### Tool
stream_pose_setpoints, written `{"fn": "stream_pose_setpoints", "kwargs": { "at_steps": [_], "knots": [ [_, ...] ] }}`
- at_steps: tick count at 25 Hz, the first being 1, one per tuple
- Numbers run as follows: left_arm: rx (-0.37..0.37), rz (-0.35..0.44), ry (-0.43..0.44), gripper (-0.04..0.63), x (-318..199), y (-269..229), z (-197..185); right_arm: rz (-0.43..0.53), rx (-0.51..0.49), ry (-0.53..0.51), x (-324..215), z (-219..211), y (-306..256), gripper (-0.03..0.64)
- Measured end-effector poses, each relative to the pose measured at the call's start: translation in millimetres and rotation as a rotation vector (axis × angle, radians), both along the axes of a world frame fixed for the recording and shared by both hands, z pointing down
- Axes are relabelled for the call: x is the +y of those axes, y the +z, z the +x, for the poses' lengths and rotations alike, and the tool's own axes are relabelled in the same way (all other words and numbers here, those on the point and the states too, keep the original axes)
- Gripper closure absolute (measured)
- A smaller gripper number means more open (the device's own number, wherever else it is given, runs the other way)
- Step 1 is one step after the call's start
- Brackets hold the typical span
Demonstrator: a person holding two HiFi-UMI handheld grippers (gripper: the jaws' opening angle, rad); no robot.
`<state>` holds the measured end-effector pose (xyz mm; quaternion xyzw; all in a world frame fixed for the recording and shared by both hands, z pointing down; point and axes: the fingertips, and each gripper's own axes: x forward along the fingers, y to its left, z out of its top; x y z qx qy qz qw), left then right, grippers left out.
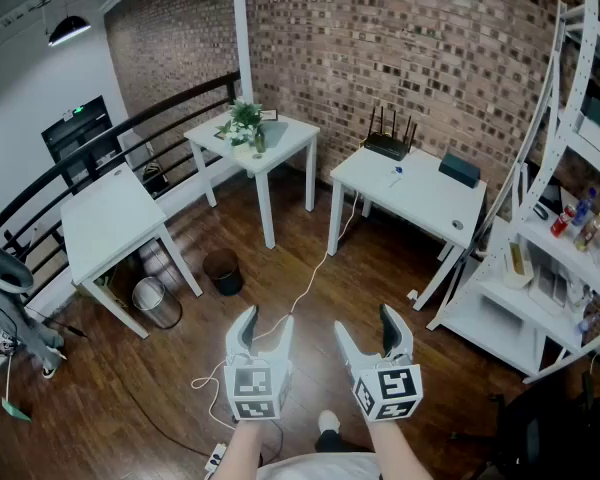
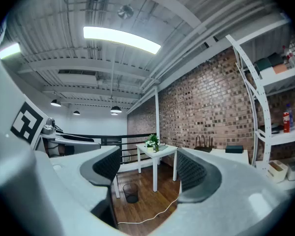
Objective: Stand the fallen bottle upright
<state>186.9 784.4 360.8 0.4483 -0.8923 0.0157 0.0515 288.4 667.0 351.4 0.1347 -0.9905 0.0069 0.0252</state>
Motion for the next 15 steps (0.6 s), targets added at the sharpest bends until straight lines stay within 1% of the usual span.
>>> {"fn": "stream_pose_setpoints", "kwargs": {
  "at_steps": [6, 8, 10, 12, 15],
  "knots": [
    [-0.025, -0.003, -0.003, 0.327, -57.1, -9.2, -41.2, -0.009, -0.022, -0.023, -57.7, -52.5, -8.4, 0.272],
    [-0.033, -0.007, -0.025, 0.327, -71.4, -6.7, -51.3, -0.024, -0.012, -0.057, -75.6, -69.4, -1.4, 0.273],
    [-0.039, -0.029, -0.045, 0.333, -82.5, -1.0, -64.1, -0.036, 0.006, -0.111, -87.5, -89.5, 8.3, 0.272],
    [-0.024, -0.056, -0.061, 0.333, -90.0, 5.0, -79.7, -0.06, 0.041, -0.162, -93.9, -110.7, 19.2, 0.272],
    [0.007, -0.06, -0.099, 0.342, -92.3, 14.4, -111.8, -0.064, 0.072, -0.209, -94.5, -143.0, 32.0, 0.273]
  ]
}}
